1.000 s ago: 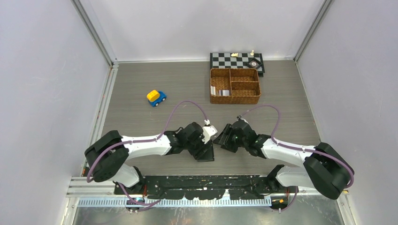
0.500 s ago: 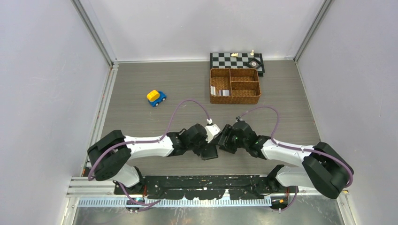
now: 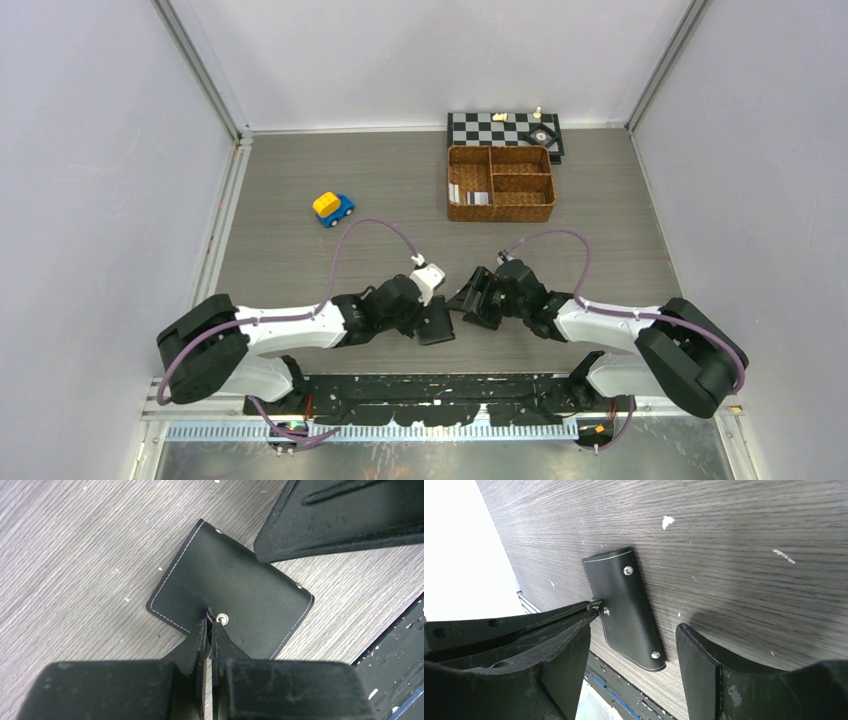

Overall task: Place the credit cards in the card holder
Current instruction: Open the card holder at the center of the board.

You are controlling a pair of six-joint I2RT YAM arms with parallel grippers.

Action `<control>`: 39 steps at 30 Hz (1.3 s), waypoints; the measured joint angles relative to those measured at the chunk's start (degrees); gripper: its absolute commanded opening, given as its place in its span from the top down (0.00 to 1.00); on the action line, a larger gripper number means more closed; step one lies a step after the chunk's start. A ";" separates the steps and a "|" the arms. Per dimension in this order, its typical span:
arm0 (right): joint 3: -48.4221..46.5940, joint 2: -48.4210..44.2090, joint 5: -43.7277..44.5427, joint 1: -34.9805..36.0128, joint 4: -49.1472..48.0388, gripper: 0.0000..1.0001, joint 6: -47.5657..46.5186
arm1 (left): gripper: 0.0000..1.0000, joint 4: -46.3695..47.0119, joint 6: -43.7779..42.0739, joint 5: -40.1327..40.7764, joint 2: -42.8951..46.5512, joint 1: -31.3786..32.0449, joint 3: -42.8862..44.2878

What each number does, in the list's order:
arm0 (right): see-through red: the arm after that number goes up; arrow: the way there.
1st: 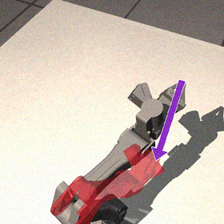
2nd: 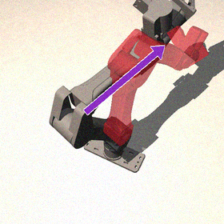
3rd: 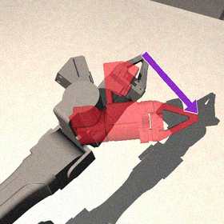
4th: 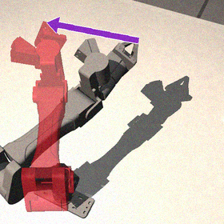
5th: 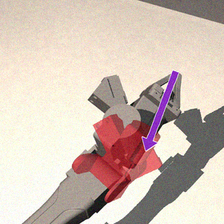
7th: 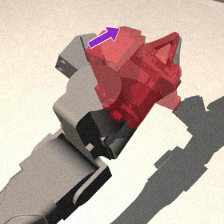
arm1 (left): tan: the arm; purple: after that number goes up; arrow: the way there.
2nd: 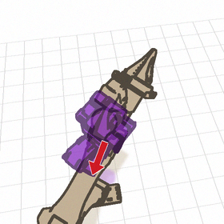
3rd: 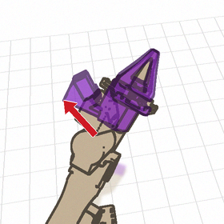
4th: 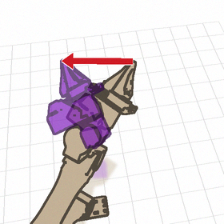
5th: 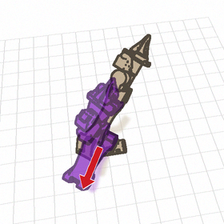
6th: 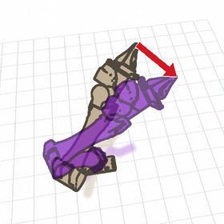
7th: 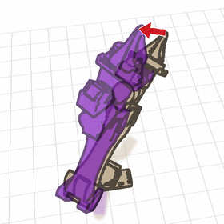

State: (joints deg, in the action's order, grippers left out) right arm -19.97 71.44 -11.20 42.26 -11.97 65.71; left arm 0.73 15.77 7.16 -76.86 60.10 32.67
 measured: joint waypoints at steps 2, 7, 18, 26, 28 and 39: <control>0.02 1.03 -0.48 0.00 -0.74 0.32 0.11 | 1.00 0.63 1.77 0.92 1.77 0.00 -1.60; 0.00 1.40 -1.22 0.00 -1.81 0.32 -0.13 | 1.00 0.94 4.70 3.96 6.34 0.00 -3.10; -2.36 -2.62 -0.85 0.00 -0.04 0.32 -2.97 | 1.00 2.32 6.08 6.58 13.07 -1.27 -0.81; -3.08 -2.25 0.44 1.31 0.15 0.32 -2.34 | 1.00 2.43 7.93 5.40 14.78 -1.64 -0.59; -3.56 -1.73 0.98 2.69 0.02 0.32 -1.68 | 1.00 2.47 8.33 4.94 14.78 -1.64 -0.52; -4.52 2.75 3.76 6.05 -1.88 0.32 2.56 | 1.00 2.45 9.64 3.76 14.80 -1.73 -0.52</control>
State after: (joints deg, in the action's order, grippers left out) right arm -24.49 74.19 -7.44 48.31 -13.85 68.27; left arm 3.18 25.41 10.92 -62.06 58.37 32.14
